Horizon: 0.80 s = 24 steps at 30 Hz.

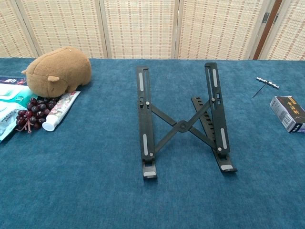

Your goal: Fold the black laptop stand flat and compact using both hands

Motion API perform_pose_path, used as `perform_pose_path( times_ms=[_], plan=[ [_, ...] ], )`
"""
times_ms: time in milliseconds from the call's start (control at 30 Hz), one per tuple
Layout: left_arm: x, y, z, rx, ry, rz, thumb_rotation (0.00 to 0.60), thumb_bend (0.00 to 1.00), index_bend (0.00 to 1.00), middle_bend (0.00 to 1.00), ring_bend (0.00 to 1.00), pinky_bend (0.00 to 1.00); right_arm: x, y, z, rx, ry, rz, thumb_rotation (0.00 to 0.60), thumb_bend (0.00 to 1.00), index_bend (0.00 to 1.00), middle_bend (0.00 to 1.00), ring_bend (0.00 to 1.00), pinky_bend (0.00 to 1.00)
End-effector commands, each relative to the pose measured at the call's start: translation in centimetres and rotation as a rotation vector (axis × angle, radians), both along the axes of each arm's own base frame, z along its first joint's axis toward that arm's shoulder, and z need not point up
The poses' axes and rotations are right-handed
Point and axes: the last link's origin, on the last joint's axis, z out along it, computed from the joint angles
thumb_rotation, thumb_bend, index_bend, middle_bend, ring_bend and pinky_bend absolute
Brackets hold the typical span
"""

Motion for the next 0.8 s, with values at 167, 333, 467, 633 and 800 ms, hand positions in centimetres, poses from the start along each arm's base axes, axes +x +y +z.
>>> perform_pose_path(
  times_ms=[167,333,467,633,800],
  plan=[
    [0.1,0.0,0.0,-0.001,0.001,-0.003,0.600,0.17,0.16,0.18,0.18,0.00,-0.1,-0.3,-0.1,0.009,-0.003,-0.004,0.600,0.01,0.00,0.00,0.00,0.08],
    [0.2,-0.1,-0.1,0.001,-0.001,-0.008,0.600,0.17,0.16,0.18,0.18,0.00,0.0,-0.7,-0.2,0.032,-0.016,0.012,0.600,0.01,0.00,0.00,0.00,0.08],
    [0.3,-0.1,0.0,0.004,-0.003,-0.011,0.600,0.17,0.16,0.18,0.18,0.00,0.5,-1.5,0.0,0.052,-0.037,0.056,0.600,0.01,0.00,0.00,0.00,0.08],
    [0.3,-0.2,0.0,0.002,-0.004,-0.012,0.600,0.17,0.16,0.18,0.18,0.00,1.8,-3.6,0.1,0.089,-0.121,0.129,0.600,0.03,0.00,0.00,0.00,0.08],
    [0.0,-0.3,0.1,0.009,-0.007,-0.005,0.600,0.17,0.16,0.18,0.18,0.00,3.4,-6.0,-0.2,0.163,-0.247,0.170,0.600,0.06,0.00,0.01,0.00,0.08]
  ],
)
